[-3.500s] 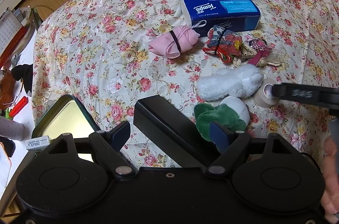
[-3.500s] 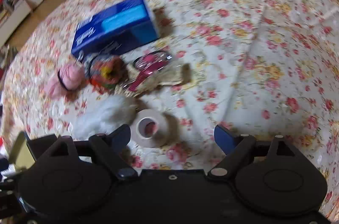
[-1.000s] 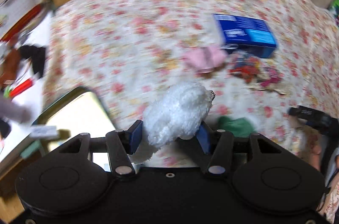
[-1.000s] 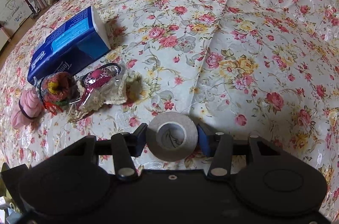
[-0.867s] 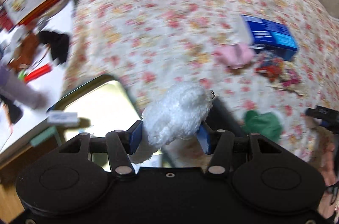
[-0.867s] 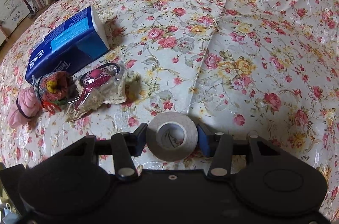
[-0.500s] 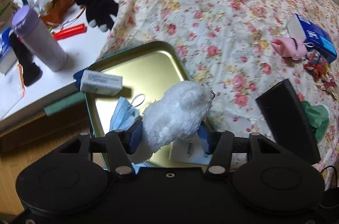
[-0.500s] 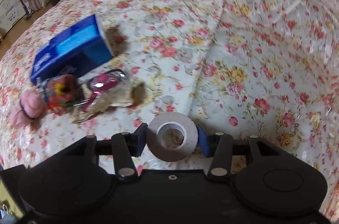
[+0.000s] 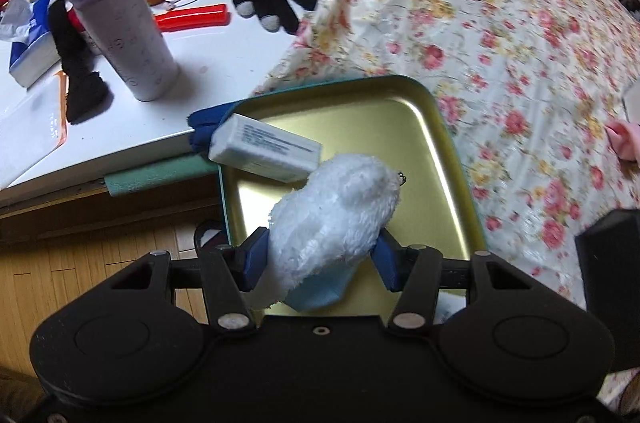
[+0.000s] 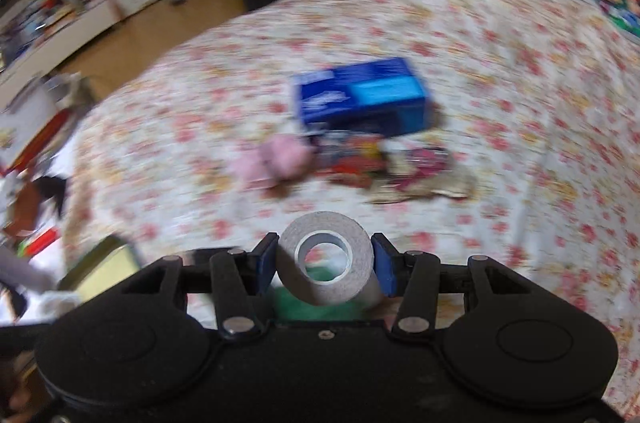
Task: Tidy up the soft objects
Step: 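Carry the white plush bear to the gold tray while the right gripper carries the tape roll, then lower the tape roll into the tray and open the right gripper while the left gripper sets the bear down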
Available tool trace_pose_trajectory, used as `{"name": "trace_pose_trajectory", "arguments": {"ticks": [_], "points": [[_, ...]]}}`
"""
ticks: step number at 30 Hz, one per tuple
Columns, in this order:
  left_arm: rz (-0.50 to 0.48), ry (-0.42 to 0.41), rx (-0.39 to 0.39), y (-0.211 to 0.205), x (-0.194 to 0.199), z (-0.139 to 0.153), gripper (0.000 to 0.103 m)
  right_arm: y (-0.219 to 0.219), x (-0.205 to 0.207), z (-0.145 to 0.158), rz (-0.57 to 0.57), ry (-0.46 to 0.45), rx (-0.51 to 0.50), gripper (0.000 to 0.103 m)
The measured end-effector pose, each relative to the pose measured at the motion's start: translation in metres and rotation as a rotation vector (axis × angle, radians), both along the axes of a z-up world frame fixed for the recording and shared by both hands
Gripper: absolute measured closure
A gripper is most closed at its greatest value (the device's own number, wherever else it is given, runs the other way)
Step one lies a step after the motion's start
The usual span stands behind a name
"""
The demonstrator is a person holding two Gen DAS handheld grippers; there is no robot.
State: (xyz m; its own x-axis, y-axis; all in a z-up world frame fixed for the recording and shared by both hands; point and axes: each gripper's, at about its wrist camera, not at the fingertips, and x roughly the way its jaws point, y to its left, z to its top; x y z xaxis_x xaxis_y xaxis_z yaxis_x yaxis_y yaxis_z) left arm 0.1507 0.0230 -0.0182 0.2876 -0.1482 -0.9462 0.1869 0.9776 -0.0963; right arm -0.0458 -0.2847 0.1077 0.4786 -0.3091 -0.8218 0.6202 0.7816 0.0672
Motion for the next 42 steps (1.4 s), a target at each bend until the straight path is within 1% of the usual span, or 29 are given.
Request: {"name": "trace_pose_trajectory", "arguments": {"ticks": [3,7,8,11,14,18,19,20,22,23,27,29,32,36,37,38,39,40,42], "points": [[-0.002,-0.003,0.007,-0.002,0.004,-0.009,0.050,0.029,0.014,0.002,0.089,-0.005,0.019,0.055],[-0.018,0.036,0.001,-0.008,0.010,-0.024,0.050,0.069,0.034,-0.004,0.190,0.023,0.037,0.055],[-0.022,0.041,0.001,-0.010,0.011,-0.024,0.050,0.077,0.038,-0.009,0.214,0.035,0.043,0.055],[-0.053,0.005,0.015,-0.022,0.015,-0.013,0.050,0.105,0.049,-0.025,0.279,0.086,0.035,0.055],[-0.114,-0.015,0.033,-0.038,0.019,-0.006,0.050,0.127,0.057,-0.041,0.321,0.135,0.019,0.055],[-0.189,-0.042,0.054,-0.056,0.024,-0.007,0.050,0.138,0.063,-0.062,0.353,0.182,0.050,0.055],[-0.200,-0.030,0.052,-0.058,0.025,-0.011,0.050,0.141,0.064,-0.065,0.361,0.190,0.055,0.055],[-0.204,0.000,0.038,-0.058,0.027,-0.014,0.050,0.143,0.064,-0.069,0.369,0.199,0.055,0.055],[-0.216,0.051,-0.017,-0.058,0.030,-0.018,0.050,0.149,0.066,-0.077,0.382,0.218,0.052,0.055],[-0.220,0.059,-0.027,-0.058,0.031,-0.018,0.049,0.153,0.067,-0.081,0.389,0.226,0.055,0.055],[-0.194,0.023,0.020,-0.060,0.032,-0.015,0.046,0.162,0.073,-0.093,0.427,0.258,0.092,0.055],[-0.186,0.012,0.010,-0.059,0.033,-0.013,0.045,0.168,0.075,-0.098,0.443,0.270,0.091,0.055],[-0.179,0.029,-0.005,-0.059,0.035,-0.015,0.043,0.176,0.080,-0.106,0.465,0.289,0.099,0.055],[-0.174,0.050,-0.001,-0.060,0.036,-0.020,0.042,0.183,0.083,-0.111,0.487,0.298,0.124,0.055],[-0.174,0.051,0.001,-0.060,0.036,-0.021,0.042,0.185,0.084,-0.112,0.491,0.301,0.129,0.053],[-0.172,0.050,0.001,-0.060,0.036,-0.021,0.041,0.186,0.084,-0.113,0.491,0.302,0.134,0.049],[-0.171,0.049,0.000,-0.060,0.036,-0.020,0.040,0.186,0.085,-0.114,0.490,0.302,0.138,0.039],[-0.171,0.048,-0.001,-0.060,0.036,-0.020,0.040,0.186,0.085,-0.115,0.489,0.297,0.141,0.036],[-0.172,0.047,-0.002,-0.060,0.036,-0.020,0.040,0.186,0.085,-0.114,0.487,0.297,0.137,0.036]]}}
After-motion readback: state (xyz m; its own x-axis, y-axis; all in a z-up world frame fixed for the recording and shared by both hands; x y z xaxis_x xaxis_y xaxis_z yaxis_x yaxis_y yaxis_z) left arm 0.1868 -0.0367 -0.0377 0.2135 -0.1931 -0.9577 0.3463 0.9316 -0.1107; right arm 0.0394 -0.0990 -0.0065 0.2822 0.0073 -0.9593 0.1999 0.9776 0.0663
